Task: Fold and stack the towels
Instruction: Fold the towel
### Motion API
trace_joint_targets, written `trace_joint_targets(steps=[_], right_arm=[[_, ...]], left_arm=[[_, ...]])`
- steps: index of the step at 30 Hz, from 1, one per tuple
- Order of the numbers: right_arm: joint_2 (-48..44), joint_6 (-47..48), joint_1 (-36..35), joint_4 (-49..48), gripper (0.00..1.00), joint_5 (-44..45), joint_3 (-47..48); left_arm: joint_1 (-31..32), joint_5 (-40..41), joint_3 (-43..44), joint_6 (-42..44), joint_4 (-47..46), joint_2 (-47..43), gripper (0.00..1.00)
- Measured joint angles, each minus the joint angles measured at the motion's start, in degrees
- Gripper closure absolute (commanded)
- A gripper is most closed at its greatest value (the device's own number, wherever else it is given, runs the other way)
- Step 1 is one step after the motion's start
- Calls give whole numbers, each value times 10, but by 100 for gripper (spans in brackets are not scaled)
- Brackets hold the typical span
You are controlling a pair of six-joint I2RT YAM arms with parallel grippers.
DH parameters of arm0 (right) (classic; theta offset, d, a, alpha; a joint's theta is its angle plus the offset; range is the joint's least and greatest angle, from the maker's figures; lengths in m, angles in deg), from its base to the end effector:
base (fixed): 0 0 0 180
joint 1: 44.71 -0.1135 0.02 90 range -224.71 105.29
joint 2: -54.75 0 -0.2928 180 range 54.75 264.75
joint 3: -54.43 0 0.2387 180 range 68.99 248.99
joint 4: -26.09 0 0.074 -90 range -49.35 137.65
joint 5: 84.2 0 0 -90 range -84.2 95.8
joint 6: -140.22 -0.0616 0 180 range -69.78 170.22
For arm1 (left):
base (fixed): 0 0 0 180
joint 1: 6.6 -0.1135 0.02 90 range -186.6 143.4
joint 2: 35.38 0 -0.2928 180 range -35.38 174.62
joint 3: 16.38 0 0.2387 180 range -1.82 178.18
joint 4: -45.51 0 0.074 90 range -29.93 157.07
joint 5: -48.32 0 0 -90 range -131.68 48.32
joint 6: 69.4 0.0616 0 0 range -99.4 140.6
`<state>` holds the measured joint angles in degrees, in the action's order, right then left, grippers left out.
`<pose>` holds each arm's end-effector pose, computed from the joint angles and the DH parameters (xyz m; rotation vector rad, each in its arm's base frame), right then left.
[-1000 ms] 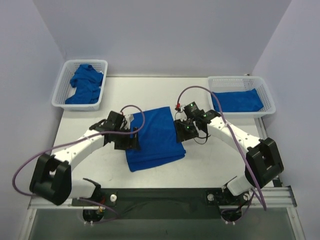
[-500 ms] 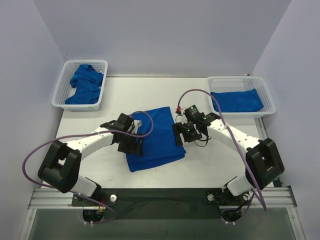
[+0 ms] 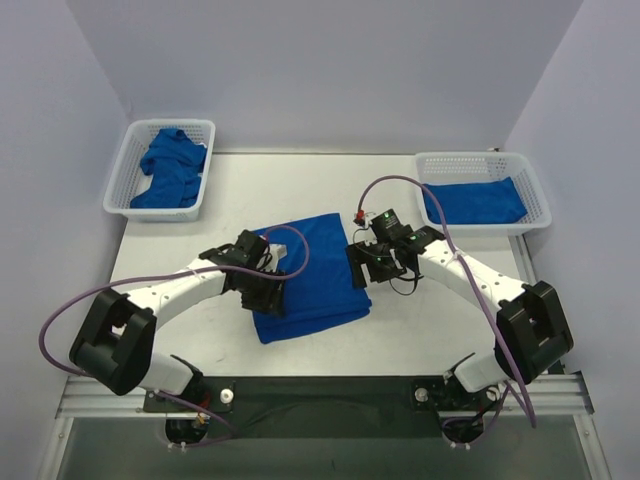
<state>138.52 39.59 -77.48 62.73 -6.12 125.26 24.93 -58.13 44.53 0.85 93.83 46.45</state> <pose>0.2520 0.1774 0.2489 -0.5740 2.4336 0.5824 0.2027 -0.1448 0.1937 0.3711 2.8550 -0.6032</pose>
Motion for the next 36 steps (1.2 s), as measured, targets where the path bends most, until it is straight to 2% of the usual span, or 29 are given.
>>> trace_joint_targets(steps=[10, 13, 19, 24, 28, 33, 36], right_arm=[[-9, -5, 0, -1, 28, 6, -12], [-13, -9, 0, -1, 27, 6, -15], [-31, -13, 0, -6, 28, 8, -28], [-42, -13, 0, -6, 28, 12, -38], [-44, -13, 0, -9, 30, 12, -40], [-44, -12, 0, -15, 37, 10, -40], [-43, -12, 0, -17, 43, 7, -40]], left_arm=[[12, -8, -17, -12, 14, -12, 40], [15, -5, -17, -12, 14, -3, 45], [30, -11, -16, -11, 17, 4, 46], [40, -48, -27, -23, 22, -6, 47], [41, -83, -56, -35, 40, -40, 48], [42, -117, -79, -40, 70, -69, 48], [43, -113, -79, -48, 85, -86, 44]])
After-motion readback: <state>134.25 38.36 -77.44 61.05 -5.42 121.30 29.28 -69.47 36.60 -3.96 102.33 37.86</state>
